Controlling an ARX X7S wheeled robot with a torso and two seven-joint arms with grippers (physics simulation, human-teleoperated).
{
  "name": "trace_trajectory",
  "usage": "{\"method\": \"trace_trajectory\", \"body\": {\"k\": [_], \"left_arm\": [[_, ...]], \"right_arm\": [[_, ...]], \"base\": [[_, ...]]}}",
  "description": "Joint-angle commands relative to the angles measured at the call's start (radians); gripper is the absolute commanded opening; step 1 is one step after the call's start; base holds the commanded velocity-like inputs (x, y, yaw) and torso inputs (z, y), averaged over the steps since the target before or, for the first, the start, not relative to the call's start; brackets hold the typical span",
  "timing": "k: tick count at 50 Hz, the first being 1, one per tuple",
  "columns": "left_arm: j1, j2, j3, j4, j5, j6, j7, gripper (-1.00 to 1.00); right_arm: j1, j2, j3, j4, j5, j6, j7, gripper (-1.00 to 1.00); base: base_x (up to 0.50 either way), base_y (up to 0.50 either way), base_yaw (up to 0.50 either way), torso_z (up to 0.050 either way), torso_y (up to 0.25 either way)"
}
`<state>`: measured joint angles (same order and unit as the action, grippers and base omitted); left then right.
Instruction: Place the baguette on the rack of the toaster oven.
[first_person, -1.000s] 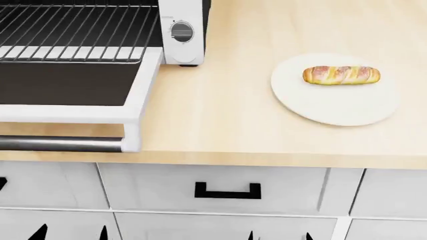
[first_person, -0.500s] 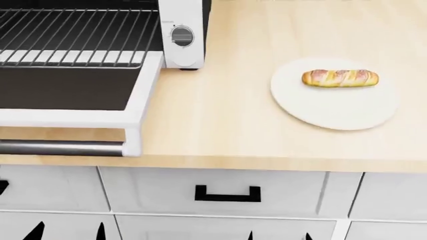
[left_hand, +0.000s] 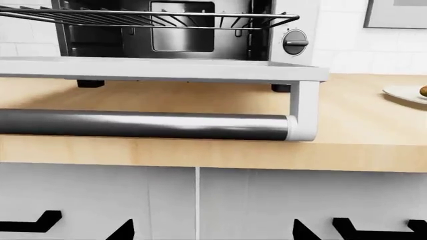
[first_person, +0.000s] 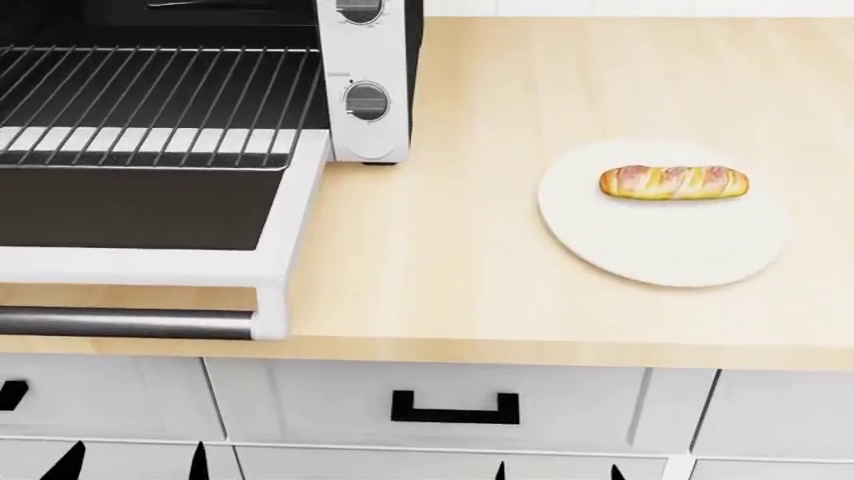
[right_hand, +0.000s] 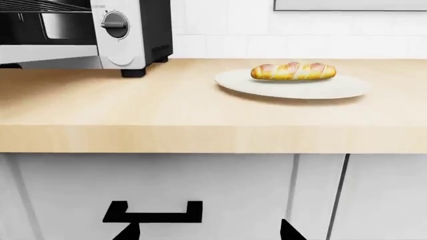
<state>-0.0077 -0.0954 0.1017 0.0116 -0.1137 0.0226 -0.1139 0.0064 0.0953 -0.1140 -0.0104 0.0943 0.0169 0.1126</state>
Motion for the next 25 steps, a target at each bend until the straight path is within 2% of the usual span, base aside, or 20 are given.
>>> {"method": "trace_trajectory", "body": {"k": [1,12,25], "left_arm": [[0.001,-0.015,0.013,-0.003,-0.014,0.004,-0.013,1.00],[0.003,-0.023,0.021,0.000,-0.029,0.013,-0.021,1.00],[-0.003,-0.038,0.048,0.029,-0.032,-0.007,-0.027,1.00]], "right_arm": [[0.004,0.012,-0.016,0.004,0.010,0.003,0.015,1.00],[0.009,0.022,-0.027,0.008,0.019,0.006,0.027,1.00],[0.012,0.033,-0.037,-0.002,0.037,0.014,0.034,1.00]], "base": [[0.00,0.00,0.00,0.050,0.000],[0.00,0.00,0.00,0.050,0.000],[0.00,0.00,0.00,0.001,0.000]]}}
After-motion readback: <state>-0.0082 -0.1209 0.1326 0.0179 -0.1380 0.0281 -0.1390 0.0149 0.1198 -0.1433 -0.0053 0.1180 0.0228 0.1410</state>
